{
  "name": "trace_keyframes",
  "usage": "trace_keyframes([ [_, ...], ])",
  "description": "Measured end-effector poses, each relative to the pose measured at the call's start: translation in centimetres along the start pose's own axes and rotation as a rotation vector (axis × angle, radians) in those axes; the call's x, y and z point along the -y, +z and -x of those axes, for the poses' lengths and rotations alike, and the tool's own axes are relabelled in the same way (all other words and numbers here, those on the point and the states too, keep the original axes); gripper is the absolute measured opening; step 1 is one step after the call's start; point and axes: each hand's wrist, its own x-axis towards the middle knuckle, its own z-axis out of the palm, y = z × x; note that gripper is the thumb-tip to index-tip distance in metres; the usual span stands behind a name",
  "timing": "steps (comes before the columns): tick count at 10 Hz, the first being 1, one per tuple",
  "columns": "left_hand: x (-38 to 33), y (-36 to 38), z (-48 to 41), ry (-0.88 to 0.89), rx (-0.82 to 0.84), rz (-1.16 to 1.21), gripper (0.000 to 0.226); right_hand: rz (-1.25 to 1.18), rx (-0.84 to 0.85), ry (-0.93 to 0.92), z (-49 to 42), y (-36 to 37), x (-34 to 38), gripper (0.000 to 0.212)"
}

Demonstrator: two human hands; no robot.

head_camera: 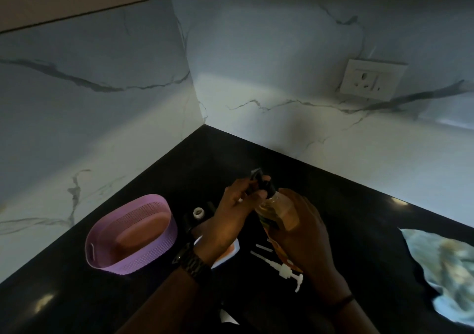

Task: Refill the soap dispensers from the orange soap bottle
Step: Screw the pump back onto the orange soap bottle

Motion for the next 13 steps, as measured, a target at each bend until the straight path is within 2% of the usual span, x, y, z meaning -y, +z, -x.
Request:
trace_keyframes([
  [2, -0.3, 2.1, -1.0, 0.061, 0.021, -0.041, 0.026, -0.069, -0.012, 0.045, 0.1, -0.6, -2.4, 0.078],
  [3, -0.1, 2.7, -1.2, 0.088, 0.082, -0.063, 0.026, -0.095, 0.004, 0.061, 0.0, -0.7, -2.7, 0.081],
  [4, -0.4, 3.8, -1.3, 0.110, 0.054, -0.189, 0.032, -0.103, 0.028, 0.066, -0.1, -0.7, -2.5, 0.083],
  [6, 0.8, 3.5, -1.6, 0.054, 0.106, -0.048, 0.026, -0.165, 0.035, 0.113, 0.1, -0.8, -2.4, 0.076],
  [7, 0.6, 3.7, -1.7, 0.014, 0.148, -0.107, 0.020, -0.149, 0.009, 0.111, 0.2, -0.6, -2.6, 0.078],
  [8, 0.2, 3.8, -1.9, 0.040, 0.173, -0.173, 0.033, -0.153, -0.010, 0.126, 0.4, -0.4, -2.6, 0.079],
  [9, 0.7, 3.6, -1.9, 0.034, 0.240, -0.081, 0.035, -0.189, -0.004, 0.151, 0.6, -0.5, -2.7, 0.079],
  [10, 0.5, 4.2, -1.6, -0.011, 0.255, -0.027, 0.024, -0.220, -0.026, 0.165, 0.8, -0.7, -2.8, 0.082],
  [11, 1.0, 4.5, -1.9, 0.068, 0.205, -0.146, 0.031, -0.217, -0.057, 0.164, 1.0, -0.6, -3.1, 0.086],
  [13, 1.7, 3.9, -1.7, 0.068, 0.297, 0.047, 0.038, -0.223, -0.064, 0.177, 1.0, -0.9, -3.3, 0.077],
])
